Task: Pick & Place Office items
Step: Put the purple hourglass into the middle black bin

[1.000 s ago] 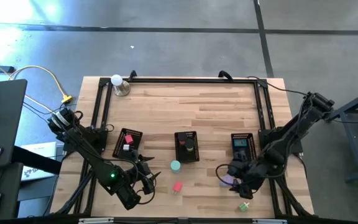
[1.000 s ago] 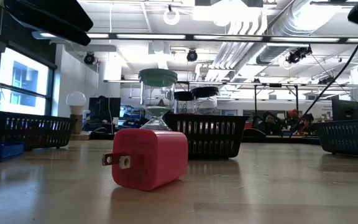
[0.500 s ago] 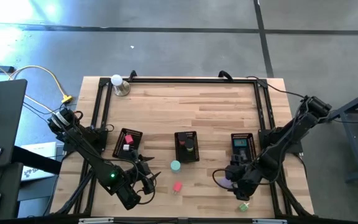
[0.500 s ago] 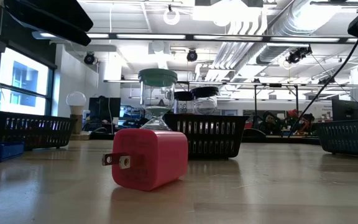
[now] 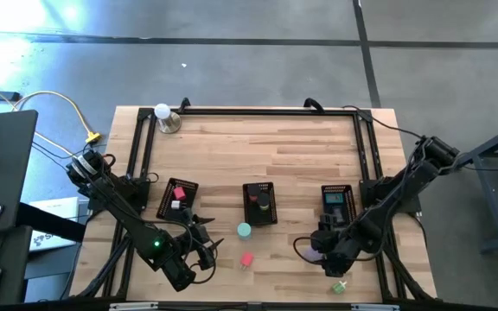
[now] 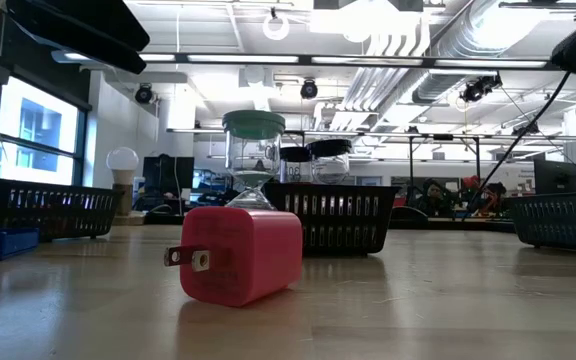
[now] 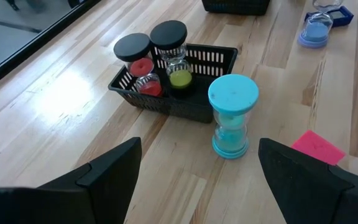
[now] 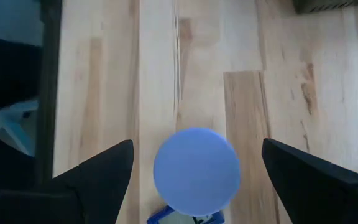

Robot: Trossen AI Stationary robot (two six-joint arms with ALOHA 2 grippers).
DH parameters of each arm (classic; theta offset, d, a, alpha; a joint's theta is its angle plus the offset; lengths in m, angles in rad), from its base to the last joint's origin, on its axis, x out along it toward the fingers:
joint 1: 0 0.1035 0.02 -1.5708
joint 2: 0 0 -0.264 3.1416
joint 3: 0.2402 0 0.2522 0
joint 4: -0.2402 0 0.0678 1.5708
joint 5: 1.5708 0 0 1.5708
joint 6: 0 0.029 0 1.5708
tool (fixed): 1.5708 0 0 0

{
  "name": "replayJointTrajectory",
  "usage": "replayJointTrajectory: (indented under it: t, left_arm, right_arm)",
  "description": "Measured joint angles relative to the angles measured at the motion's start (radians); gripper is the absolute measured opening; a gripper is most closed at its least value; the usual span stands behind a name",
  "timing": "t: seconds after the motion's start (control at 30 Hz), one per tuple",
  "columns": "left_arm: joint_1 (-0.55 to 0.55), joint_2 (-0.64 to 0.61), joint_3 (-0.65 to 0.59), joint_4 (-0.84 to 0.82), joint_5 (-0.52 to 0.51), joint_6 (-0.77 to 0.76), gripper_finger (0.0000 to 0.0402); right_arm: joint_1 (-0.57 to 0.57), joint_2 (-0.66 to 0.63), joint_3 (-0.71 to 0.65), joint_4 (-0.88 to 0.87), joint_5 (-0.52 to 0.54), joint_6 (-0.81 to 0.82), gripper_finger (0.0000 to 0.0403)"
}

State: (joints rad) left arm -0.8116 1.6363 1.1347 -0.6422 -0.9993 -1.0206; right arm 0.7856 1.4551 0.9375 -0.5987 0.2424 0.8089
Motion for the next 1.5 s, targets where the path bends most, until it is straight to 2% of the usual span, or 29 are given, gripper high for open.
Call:
replayJointTrajectory:
  t: [0.3,0.57,0.73,1.1,1.5]
  left_arm:
    - [0.000,0.000,0.000,0.000,0.000,0.000,0.0315]
    - [0.000,0.000,0.000,0.001,-0.001,0.000,0.0315]
    - [0.000,0.000,0.000,0.004,-0.001,0.000,0.0315]
    - [0.000,0.000,0.000,0.008,-0.002,0.000,0.0315]
    - [0.000,0.000,0.000,0.008,-0.002,0.000,0.0315]
  right_arm:
    - [0.000,0.071,0.000,0.002,-0.007,-0.001,0.0344]
    - [-0.003,0.085,0.000,0.001,0.018,-0.009,0.0340]
    - [-0.010,0.085,0.000,0.000,0.020,-0.009,0.0304]
    - [-0.010,0.085,0.000,0.001,0.018,-0.010,0.0180]
    - [-0.043,0.084,0.028,0.079,0.079,-0.074,0.0187]
